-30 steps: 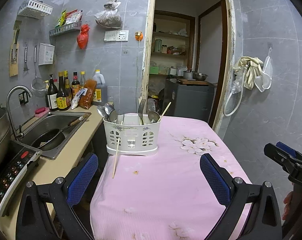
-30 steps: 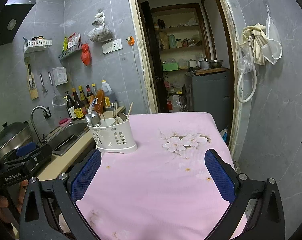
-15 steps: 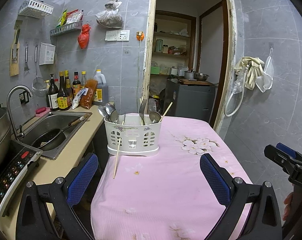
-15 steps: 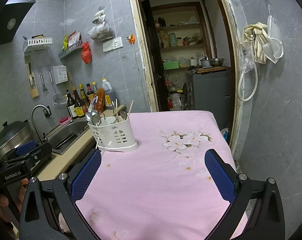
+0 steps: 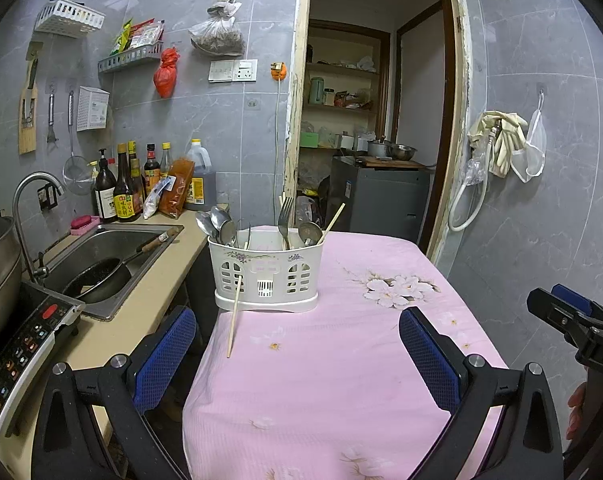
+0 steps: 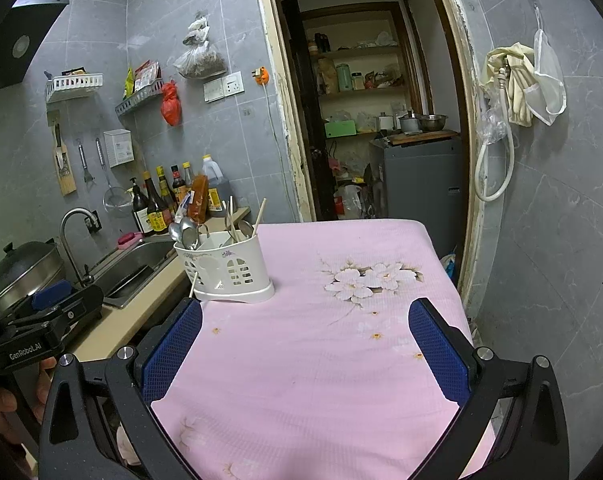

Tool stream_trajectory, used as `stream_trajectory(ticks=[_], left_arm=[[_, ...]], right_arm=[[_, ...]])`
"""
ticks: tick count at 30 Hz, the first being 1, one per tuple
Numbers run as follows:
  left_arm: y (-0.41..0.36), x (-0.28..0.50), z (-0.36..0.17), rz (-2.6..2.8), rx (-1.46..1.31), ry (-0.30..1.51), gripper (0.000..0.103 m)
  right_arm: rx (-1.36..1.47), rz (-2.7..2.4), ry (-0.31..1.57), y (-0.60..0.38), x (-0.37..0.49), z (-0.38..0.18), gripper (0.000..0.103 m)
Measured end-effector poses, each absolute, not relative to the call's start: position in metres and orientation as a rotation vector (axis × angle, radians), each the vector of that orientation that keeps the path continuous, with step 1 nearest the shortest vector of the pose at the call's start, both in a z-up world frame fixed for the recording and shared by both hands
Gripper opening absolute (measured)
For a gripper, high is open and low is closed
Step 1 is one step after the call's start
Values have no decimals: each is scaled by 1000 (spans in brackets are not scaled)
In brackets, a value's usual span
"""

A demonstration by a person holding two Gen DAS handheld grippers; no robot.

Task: Organize utensils

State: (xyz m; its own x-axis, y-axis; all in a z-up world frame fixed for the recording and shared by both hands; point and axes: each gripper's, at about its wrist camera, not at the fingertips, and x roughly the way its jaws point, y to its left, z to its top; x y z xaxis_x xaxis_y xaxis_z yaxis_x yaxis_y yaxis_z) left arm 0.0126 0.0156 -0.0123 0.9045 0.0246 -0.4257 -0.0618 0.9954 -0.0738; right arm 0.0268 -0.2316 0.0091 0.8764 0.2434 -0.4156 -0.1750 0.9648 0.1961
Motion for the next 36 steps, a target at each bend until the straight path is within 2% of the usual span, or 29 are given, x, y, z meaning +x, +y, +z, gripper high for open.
stream_trajectory(ticks=[36], left_arm=[[16, 16, -13, 48, -88, 444, 103]], right_arm=[[157, 219, 461, -231, 29, 7, 102]])
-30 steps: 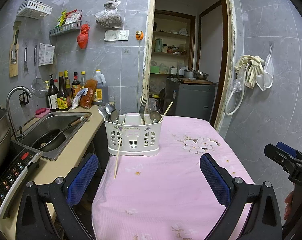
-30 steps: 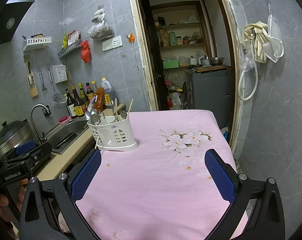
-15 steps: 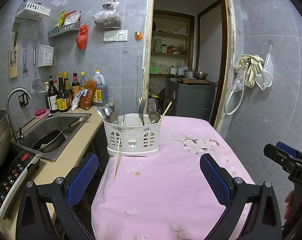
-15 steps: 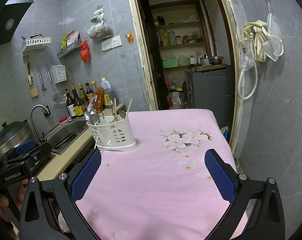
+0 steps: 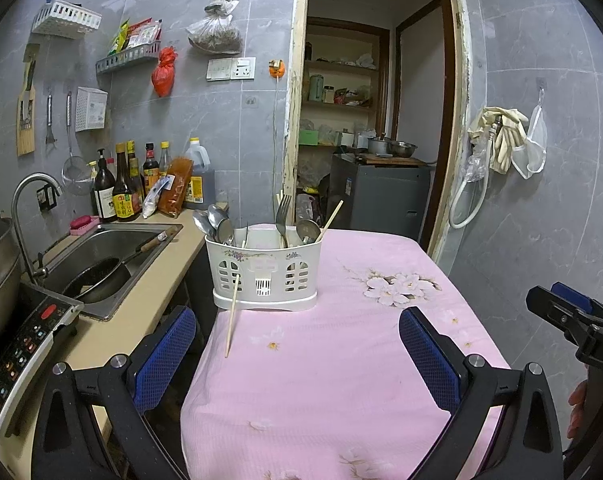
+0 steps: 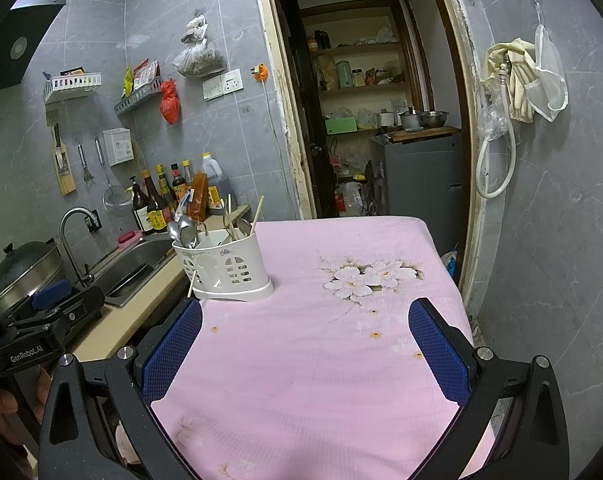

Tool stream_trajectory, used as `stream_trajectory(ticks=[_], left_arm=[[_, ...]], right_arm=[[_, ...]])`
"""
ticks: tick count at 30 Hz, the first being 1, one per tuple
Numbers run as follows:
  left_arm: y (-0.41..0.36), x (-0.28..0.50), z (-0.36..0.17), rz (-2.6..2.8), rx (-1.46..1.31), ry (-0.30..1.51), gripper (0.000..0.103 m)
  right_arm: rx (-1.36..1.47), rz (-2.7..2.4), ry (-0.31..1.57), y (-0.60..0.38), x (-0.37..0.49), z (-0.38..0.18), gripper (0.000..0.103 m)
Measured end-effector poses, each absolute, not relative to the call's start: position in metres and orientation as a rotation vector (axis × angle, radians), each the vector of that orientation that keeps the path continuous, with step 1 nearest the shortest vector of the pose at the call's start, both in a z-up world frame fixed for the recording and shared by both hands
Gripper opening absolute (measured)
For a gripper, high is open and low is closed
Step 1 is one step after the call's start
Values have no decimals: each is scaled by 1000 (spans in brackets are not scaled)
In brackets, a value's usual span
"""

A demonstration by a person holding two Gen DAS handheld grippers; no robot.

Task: Organize utensils

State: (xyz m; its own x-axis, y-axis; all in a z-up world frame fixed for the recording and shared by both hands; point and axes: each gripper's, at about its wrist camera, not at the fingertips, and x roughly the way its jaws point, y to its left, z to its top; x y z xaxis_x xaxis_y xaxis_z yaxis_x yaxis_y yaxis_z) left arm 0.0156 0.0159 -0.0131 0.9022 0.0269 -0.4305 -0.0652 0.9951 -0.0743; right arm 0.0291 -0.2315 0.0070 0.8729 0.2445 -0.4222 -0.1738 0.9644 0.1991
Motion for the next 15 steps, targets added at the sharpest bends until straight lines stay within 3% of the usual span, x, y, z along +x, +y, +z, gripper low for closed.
stream_trajectory(ticks=[15], left_arm=[[30, 24, -21, 69, -101, 468, 103]], right_arm=[[154, 222, 478, -229, 34, -2, 102]])
